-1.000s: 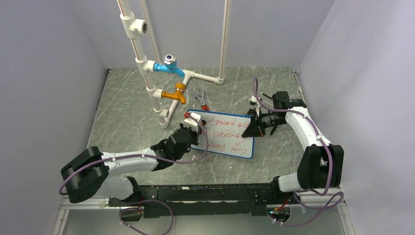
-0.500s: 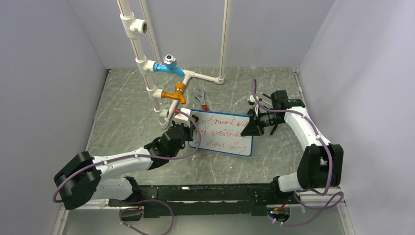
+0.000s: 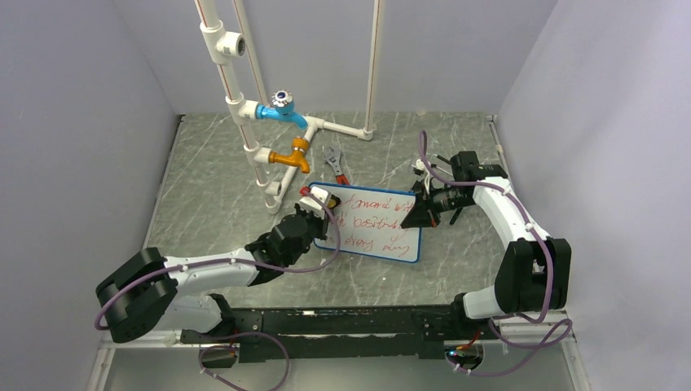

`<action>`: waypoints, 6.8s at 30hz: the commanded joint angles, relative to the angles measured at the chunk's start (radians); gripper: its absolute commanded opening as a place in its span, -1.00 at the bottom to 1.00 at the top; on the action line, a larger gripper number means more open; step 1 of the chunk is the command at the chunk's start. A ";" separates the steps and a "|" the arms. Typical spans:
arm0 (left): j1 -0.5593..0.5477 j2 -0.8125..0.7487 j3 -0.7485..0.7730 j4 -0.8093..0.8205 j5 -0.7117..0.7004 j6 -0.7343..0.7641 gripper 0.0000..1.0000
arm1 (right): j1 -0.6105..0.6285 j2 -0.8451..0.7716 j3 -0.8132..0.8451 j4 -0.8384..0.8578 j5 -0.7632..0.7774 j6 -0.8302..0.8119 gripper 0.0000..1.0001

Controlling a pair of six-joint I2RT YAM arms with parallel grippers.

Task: Erase the whiteboard
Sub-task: Erase the center of the board with the whiteboard.

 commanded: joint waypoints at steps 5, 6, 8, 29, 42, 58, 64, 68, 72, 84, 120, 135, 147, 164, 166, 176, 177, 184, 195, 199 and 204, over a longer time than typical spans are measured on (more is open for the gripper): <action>-0.014 0.046 0.134 -0.029 -0.092 0.011 -1.00 | 0.061 0.000 -0.002 -0.149 -0.053 -0.096 -1.00; -0.008 0.039 0.132 -0.048 -0.144 -0.006 -1.00 | 0.060 0.001 -0.002 -0.151 -0.053 -0.098 -1.00; 0.023 0.010 0.098 -0.073 -0.146 -0.045 -1.00 | 0.061 0.002 -0.001 -0.151 -0.054 -0.099 -1.00; -0.034 0.031 0.087 -0.013 0.031 -0.041 -1.00 | 0.064 0.006 -0.004 -0.145 -0.045 -0.100 -1.00; 0.084 -0.034 0.057 -0.052 -0.004 -0.053 -1.00 | 0.064 0.009 -0.003 -0.147 -0.039 -0.109 -1.00; 0.006 -0.009 0.019 0.042 0.244 -0.063 -1.00 | 0.064 -0.005 -0.009 -0.133 -0.034 -0.104 -1.00; -0.012 0.030 0.085 -0.011 0.104 -0.057 -1.00 | 0.064 -0.007 -0.010 -0.136 -0.036 -0.106 -1.00; -0.008 -0.028 0.070 -0.075 -0.094 -0.077 -1.00 | 0.064 -0.009 -0.009 -0.138 -0.035 -0.108 -1.00; 0.021 -0.078 0.039 -0.139 -0.182 -0.108 -1.00 | 0.064 -0.013 -0.010 -0.138 -0.037 -0.108 -1.00; 0.038 -0.076 -0.021 -0.049 0.083 -0.107 -1.00 | 0.065 -0.020 -0.014 -0.129 -0.032 -0.100 -1.00; -0.011 -0.039 -0.018 -0.061 0.073 -0.095 -1.00 | 0.064 -0.013 -0.012 -0.133 -0.031 -0.105 -1.00; -0.053 -0.002 0.037 -0.102 -0.091 -0.078 -1.00 | 0.065 -0.010 -0.012 -0.134 -0.030 -0.106 -1.00; 0.020 -0.043 0.107 -0.189 0.047 -0.072 -1.00 | 0.064 -0.014 -0.012 -0.132 -0.028 -0.106 -1.00; -0.110 0.109 0.379 -0.326 -0.183 0.098 -1.00 | 0.064 -0.007 -0.010 -0.136 -0.029 -0.108 -1.00; -0.102 0.108 0.394 -0.346 -0.195 0.100 -1.00 | 0.064 -0.008 -0.009 -0.135 -0.029 -0.110 -1.00; -0.084 0.063 0.419 -0.393 -0.211 0.097 -1.00 | 0.065 -0.008 -0.010 -0.135 -0.029 -0.108 -1.00; -0.080 0.054 0.418 -0.397 -0.199 0.093 -1.00 | 0.065 -0.008 -0.010 -0.135 -0.028 -0.107 -1.00; -0.038 -0.018 0.377 -0.423 -0.115 0.023 -1.00 | 0.065 -0.008 -0.011 -0.132 -0.027 -0.105 -1.00; -0.050 -0.015 0.265 -0.387 0.010 -0.059 -1.00 | 0.065 -0.008 -0.011 -0.131 -0.026 -0.102 -1.00; -0.082 -0.019 0.238 -0.353 0.001 -0.049 -1.00 | 0.065 -0.005 -0.009 -0.130 -0.026 -0.102 -1.00; -0.101 -0.057 0.197 -0.259 0.015 -0.001 -1.00 | 0.064 -0.003 -0.009 -0.132 -0.027 -0.102 -1.00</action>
